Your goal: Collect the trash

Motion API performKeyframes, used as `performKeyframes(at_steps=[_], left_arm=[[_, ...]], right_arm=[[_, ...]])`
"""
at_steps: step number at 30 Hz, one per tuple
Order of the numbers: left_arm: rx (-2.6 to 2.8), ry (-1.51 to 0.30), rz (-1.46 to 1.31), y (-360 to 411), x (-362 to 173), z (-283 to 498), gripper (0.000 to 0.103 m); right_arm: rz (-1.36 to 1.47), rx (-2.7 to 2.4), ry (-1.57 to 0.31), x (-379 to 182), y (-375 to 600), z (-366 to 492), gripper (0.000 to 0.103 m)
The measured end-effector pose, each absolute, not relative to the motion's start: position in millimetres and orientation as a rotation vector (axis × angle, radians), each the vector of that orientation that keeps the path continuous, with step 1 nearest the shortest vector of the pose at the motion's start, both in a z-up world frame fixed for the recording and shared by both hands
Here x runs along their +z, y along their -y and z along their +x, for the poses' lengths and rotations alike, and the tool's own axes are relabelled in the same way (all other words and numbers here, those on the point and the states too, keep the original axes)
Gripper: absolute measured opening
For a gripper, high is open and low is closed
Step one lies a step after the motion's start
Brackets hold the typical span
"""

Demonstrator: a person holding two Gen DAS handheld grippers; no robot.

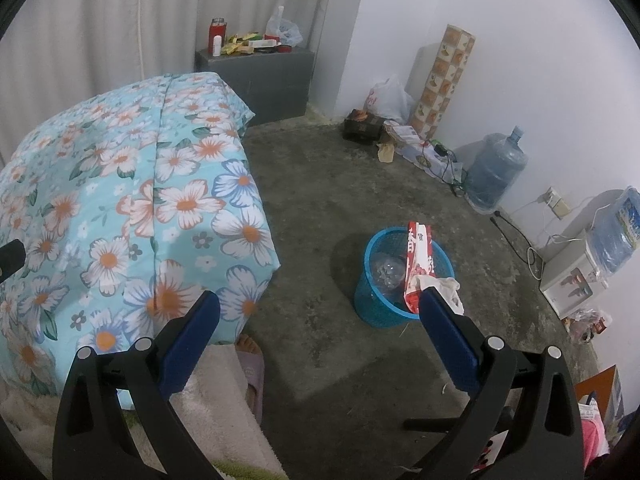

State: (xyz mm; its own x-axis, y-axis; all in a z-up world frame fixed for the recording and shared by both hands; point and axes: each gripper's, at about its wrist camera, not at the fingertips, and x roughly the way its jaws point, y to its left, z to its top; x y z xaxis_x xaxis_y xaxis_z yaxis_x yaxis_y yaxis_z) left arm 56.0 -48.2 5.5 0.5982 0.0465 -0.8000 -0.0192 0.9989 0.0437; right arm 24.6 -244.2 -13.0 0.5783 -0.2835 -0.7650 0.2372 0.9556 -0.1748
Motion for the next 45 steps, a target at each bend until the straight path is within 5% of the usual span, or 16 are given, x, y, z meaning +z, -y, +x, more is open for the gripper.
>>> performKeyframes(at_steps=[45], left_arm=[[0.034,-0.936,0.029,44.8,3.6,57.4,0.094]], right_arm=[[-0.052,-0.311,-0.901,-10.6,241.7,24.5,0.097]])
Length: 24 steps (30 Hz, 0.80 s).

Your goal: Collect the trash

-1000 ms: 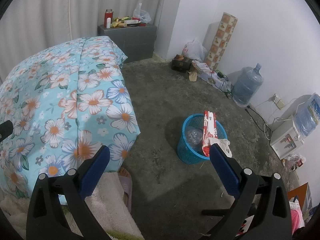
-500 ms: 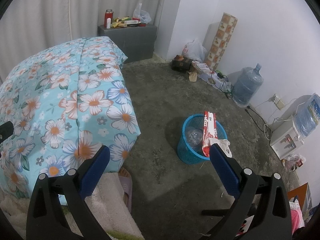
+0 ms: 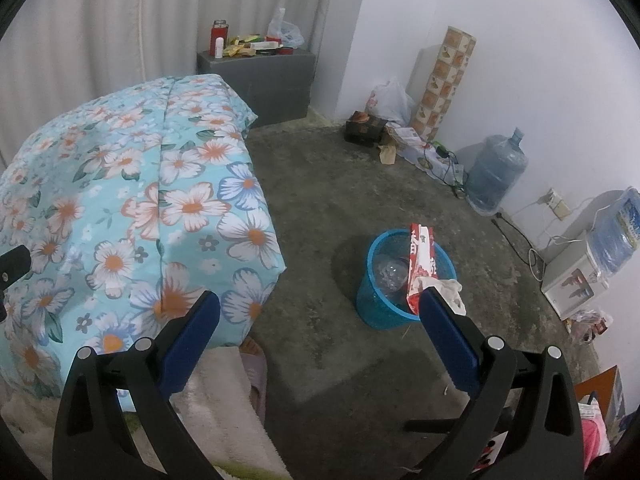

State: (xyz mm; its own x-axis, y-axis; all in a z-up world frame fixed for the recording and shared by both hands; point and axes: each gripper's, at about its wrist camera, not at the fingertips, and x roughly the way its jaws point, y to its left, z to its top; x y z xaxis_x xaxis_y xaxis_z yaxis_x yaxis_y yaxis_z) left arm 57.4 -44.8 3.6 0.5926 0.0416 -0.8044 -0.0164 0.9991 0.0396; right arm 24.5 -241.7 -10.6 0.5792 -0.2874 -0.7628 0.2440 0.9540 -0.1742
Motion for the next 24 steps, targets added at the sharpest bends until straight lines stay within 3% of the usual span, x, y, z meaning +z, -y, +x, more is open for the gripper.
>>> performKeyframes(at_steps=[24], left_arm=[[0.033,-0.938,0.029,44.7,2.7,56.6,0.094]], right_arm=[[-0.050,-0.312,-0.900,-10.7,240.6,23.5,0.097]])
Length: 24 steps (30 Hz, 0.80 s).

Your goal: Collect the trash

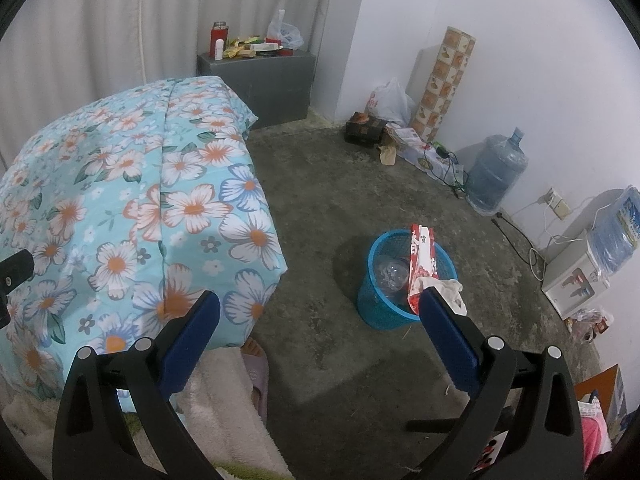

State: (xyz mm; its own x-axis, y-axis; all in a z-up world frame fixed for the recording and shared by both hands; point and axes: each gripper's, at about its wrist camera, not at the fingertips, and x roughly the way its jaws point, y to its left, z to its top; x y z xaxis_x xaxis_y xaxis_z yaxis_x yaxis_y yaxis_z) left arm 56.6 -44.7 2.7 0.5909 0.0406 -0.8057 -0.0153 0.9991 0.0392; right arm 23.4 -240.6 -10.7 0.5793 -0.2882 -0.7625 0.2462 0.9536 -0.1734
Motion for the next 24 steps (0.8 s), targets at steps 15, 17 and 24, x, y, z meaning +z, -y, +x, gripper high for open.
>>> performKeyframes(at_steps=[15,17,24], left_arm=[[0.032,-0.939,0.028,44.3,3.5,56.5,0.094],[0.032,-0.937,0.028,44.3,3.9,56.2,0.094],[0.033,-0.937,0.027,44.6,3.8,55.4,0.094]], right_arm=[[-0.050,-0.313,-0.899,-9.4,239.2,23.8,0.097],[-0.050,-0.312,-0.898,-9.4,239.2,23.9,0.097],[-0.050,-0.313,-0.897,-8.6,239.5,24.1,0.097]])
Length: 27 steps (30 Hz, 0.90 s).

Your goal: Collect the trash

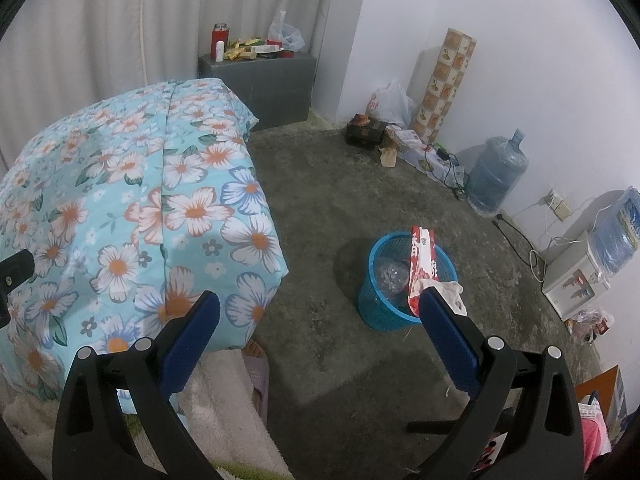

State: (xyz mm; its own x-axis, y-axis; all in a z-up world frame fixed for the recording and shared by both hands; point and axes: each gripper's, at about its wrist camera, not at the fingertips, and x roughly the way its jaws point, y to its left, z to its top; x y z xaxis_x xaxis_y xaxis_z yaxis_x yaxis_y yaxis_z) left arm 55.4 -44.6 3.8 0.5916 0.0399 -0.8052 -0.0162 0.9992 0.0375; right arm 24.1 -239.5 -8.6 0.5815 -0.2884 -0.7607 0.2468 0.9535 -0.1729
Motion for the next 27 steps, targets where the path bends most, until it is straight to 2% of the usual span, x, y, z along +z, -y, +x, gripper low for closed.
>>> performKeyframes(at_steps=[27], left_arm=[[0.031,-0.941,0.027,43.3,3.8,56.0,0.094]], right_arm=[[-0.044,-0.320,-0.897,-8.6,239.2,23.3,0.097]])
